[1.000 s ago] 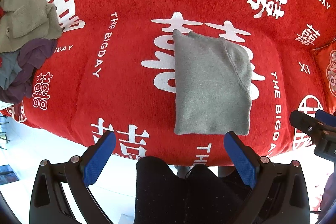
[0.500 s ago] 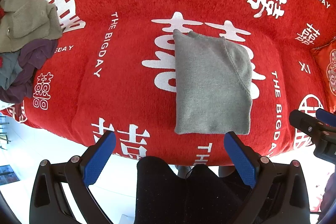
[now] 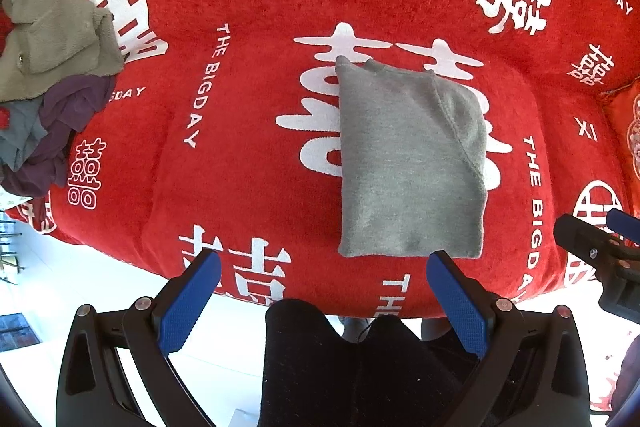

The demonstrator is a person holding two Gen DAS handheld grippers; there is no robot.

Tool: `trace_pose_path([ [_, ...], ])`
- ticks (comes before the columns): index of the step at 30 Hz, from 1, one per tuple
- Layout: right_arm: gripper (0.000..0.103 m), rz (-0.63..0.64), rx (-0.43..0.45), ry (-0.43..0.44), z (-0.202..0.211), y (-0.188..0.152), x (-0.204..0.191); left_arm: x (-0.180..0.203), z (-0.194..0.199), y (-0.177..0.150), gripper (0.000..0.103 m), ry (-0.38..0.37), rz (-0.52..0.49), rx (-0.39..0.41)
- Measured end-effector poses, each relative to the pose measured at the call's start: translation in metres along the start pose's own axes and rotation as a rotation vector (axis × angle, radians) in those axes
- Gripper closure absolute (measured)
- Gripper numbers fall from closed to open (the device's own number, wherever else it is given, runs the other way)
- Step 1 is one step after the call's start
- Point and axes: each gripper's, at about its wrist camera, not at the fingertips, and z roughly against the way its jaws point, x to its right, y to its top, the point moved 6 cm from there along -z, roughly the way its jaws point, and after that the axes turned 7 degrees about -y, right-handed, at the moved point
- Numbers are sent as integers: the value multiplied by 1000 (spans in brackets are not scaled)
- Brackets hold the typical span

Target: Fold small clothes

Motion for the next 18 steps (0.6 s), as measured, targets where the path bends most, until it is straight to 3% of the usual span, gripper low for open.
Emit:
trace_pose_path([
  [18,0,30,-4,-12,-3,3,-8,-4,1,5,0,-9,4,26],
])
